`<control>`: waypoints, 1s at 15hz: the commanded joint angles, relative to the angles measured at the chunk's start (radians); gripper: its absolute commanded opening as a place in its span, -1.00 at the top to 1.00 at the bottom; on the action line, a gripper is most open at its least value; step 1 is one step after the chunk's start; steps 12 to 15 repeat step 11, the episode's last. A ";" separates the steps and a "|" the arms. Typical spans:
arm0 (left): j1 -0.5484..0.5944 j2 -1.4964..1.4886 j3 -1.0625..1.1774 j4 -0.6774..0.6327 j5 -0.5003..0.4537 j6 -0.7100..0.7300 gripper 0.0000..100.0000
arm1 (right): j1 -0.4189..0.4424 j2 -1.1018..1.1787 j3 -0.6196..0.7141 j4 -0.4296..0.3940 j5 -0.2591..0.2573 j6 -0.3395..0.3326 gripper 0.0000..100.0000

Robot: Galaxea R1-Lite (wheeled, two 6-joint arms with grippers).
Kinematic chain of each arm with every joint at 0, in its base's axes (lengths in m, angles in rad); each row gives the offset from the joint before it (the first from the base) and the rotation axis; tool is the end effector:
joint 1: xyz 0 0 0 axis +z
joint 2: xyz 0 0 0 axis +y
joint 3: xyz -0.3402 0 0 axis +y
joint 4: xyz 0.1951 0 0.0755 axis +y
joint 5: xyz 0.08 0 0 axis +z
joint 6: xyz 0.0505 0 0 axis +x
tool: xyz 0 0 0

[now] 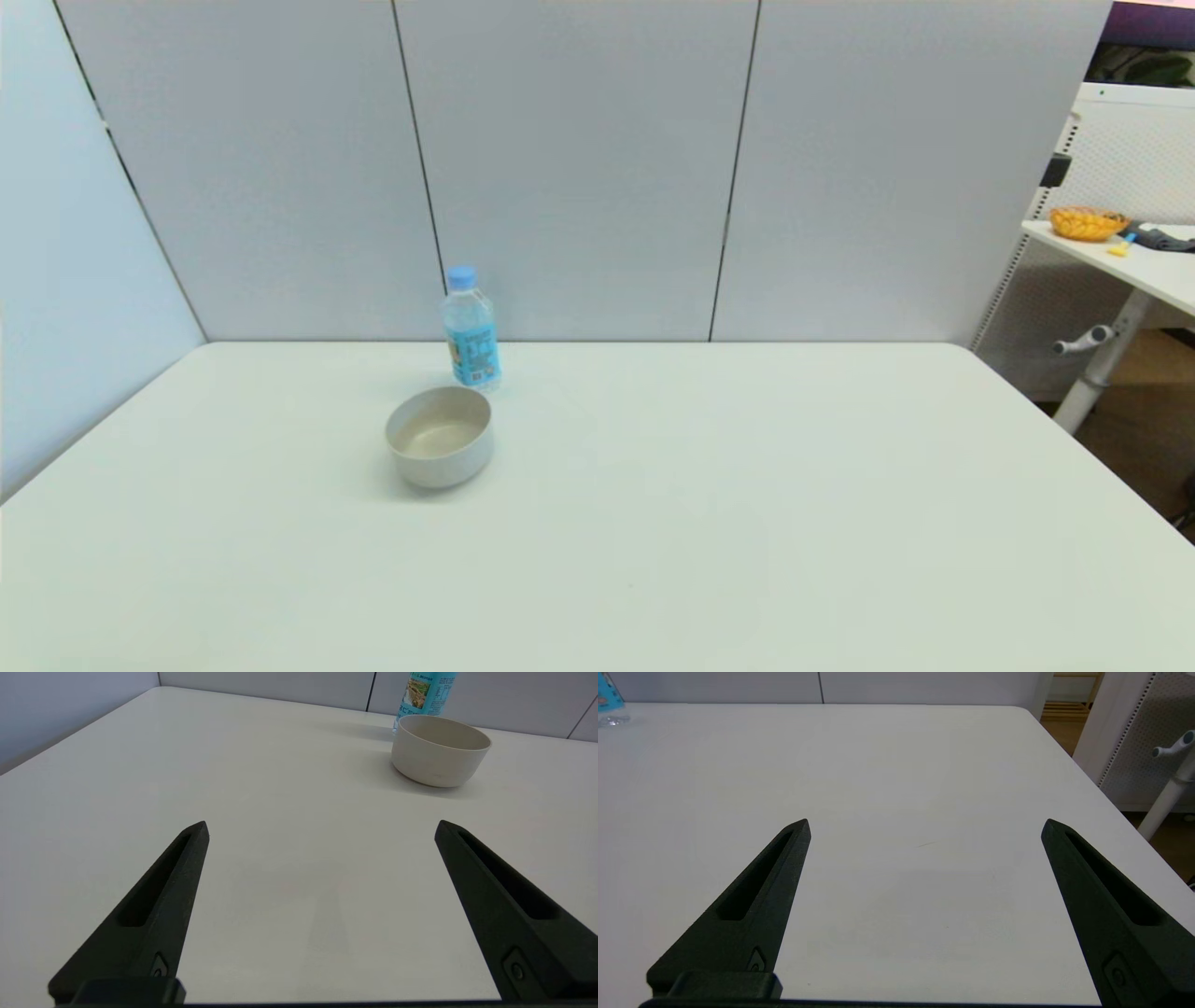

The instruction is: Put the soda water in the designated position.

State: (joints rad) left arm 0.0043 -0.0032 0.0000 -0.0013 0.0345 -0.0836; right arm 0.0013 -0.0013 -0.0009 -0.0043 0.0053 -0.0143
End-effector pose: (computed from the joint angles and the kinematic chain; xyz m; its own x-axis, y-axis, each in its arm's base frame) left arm -0.0149 0.0017 0.0756 0.9992 0.0388 0.0045 -0.0383 0.9958 -0.0837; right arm -0.0148 0.0002 0.0763 1.0000 0.0066 0.0065 -0.0065 0.9999 -0.0143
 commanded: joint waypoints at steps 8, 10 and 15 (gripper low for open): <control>0.000 0.002 0.000 0.000 0.001 -0.001 -1.00 | 0.000 0.001 0.001 0.000 0.008 -0.030 -1.00; 0.000 0.002 0.000 0.000 0.001 -0.001 -1.00 | 0.000 0.001 0.001 0.001 -0.004 0.014 -1.00; 0.002 0.002 0.000 0.000 0.001 -0.001 -1.00 | 0.000 0.001 0.001 0.001 -0.004 0.014 -1.00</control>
